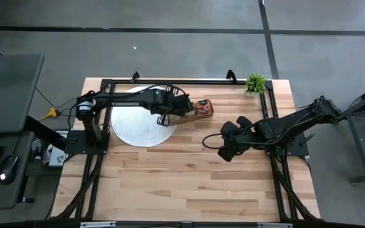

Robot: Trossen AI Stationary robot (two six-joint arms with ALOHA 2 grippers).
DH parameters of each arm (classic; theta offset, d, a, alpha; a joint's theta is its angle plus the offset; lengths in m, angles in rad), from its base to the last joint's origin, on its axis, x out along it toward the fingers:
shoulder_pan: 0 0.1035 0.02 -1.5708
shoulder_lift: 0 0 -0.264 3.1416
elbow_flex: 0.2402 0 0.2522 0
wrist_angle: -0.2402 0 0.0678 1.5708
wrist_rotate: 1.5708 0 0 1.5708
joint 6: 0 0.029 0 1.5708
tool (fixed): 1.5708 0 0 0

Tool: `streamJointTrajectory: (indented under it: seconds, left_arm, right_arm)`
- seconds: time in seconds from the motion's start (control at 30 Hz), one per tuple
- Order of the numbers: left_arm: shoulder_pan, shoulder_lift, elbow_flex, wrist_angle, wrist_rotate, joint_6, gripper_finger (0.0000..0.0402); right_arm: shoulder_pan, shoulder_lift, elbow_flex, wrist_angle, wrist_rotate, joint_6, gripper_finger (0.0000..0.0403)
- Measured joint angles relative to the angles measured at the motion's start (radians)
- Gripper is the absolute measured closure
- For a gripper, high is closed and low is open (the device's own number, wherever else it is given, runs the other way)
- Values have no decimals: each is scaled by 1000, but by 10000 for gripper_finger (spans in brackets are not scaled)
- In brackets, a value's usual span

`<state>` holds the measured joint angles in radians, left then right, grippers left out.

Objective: Pick & Place Tea
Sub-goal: Put the yellow tea bag into the left compartment of the wooden organizer

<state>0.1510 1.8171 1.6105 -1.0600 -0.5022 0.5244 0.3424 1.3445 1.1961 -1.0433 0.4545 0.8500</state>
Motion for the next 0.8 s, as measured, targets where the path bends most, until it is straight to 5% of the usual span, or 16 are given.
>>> streamJointTrajectory:
  seconds: [0.8]
  left_arm:
    - [19,155,4,39,-11,126,401]
  right_arm:
    - [-1,0,0,12,51,163,395]
